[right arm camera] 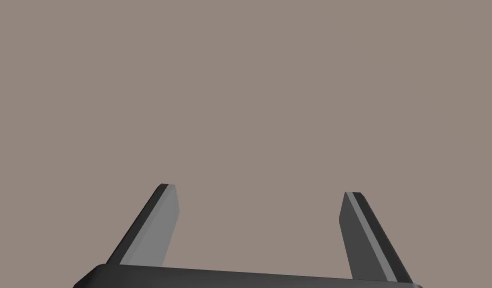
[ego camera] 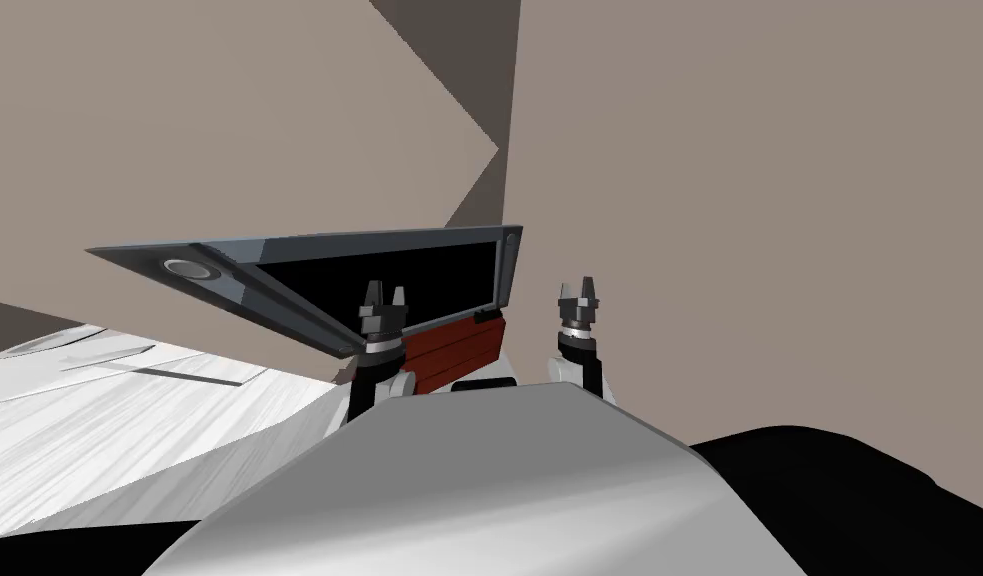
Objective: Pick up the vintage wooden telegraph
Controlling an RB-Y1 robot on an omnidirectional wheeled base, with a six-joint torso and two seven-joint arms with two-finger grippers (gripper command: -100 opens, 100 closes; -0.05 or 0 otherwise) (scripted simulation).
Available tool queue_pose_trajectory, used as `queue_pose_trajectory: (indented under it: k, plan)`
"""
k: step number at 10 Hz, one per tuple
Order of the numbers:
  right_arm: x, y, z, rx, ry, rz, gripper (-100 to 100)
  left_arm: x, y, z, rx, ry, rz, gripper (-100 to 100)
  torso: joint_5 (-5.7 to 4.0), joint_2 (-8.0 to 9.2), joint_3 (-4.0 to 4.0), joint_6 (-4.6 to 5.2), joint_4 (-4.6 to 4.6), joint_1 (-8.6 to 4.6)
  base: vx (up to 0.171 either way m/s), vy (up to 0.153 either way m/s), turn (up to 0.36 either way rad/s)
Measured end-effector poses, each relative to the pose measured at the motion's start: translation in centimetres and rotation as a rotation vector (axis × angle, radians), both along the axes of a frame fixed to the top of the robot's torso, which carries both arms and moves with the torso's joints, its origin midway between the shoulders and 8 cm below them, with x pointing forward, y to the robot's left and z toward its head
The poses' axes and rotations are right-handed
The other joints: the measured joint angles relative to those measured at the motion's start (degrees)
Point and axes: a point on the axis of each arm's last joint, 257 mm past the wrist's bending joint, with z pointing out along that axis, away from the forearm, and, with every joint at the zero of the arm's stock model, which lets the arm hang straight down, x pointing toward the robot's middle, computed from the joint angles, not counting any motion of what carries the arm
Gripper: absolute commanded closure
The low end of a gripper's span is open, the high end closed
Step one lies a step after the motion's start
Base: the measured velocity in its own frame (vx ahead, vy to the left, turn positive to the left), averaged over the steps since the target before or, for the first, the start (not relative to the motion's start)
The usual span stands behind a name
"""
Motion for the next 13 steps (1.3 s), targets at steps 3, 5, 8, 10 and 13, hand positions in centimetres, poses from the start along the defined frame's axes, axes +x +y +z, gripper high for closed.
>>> queue_pose_trajectory:
  k: [3,5,8,10,13]
  plan:
    - [0.7,0.2,-2.9,-0.093,0.094,-0.009,-100,0.0,0.0,0.0,0.0,0.0,0.0,0,0.02,0.12,0.07,-0.01,0.02,0.11,-0.035,0.041,0.154]
    - [1.2,0.1,-5.7,-0.174,0.179,-0.023,-100,0.0,0.0,0.0,0.0,0.0,0.0,0,0.04,0.18,0.1,-0.02,0.04,0.2,-0.044,0.062,0.218]
    - [1.3,-0.3,-10.1,-0.301,0.308,-0.046,-100,0.0,0.0,0.0,0.0,0.0,0.0,0,0.03,0.2,0.12,0.02,0.05,0.12,-0.045,0.044,0.163]
    - [1.2,-1.2,-13.8,-0.396,0.403,-0.061,-100,0.0,0.0,0.0,0.0,0.0,0.0,0,0.04,0.19,0.11,-0.02,0.04,0.16,-0.036,0.053,0.213]
    - [0.6,-2.1,-16.9,-0.512,0.497,-0.077,-100,0.0,0.0,0.0,0.0,0.0,0.0,0,0.03,0.12,0.07,0.0,0.03,0.09,-0.025,0.042,0.192]
